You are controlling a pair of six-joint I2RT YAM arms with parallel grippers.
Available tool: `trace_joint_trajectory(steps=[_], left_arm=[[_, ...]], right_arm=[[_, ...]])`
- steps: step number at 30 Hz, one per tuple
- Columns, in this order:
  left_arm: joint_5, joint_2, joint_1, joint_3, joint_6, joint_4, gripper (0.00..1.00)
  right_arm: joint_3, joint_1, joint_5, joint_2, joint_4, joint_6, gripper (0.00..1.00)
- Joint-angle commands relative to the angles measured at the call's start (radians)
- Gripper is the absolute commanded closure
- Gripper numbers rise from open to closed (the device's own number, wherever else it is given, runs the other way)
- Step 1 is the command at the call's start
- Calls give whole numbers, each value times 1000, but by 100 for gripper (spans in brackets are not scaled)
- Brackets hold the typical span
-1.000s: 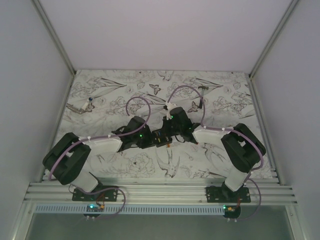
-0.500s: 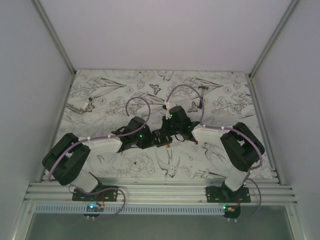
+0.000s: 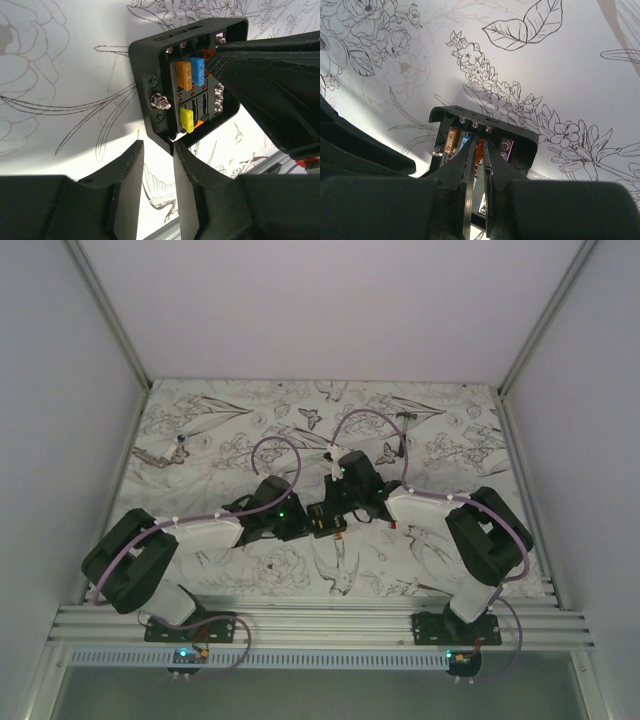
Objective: Snap on the fuse box
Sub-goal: Install the fuse at the fuse box base.
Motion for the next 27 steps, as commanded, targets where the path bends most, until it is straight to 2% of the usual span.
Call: trace_joint_trajectory(steps=[1, 5, 8, 19, 27], left_arm=[[-10, -38, -3, -24, 13, -46, 66], [-17, -46, -2, -24, 19, -46, 63], [-14, -42, 2, -19, 26, -46, 61], [46, 7, 48, 42, 61, -46, 60], [50, 31, 57, 72, 78, -45, 61]], right_arm=[[59, -7, -17, 19, -167, -56, 81], [132, -8, -23, 15, -216, -70, 69], [161, -9, -17, 8, -260, -69, 66], [164, -28, -48, 21, -293, -24, 78], [177, -43, -97, 39, -271, -2, 81]])
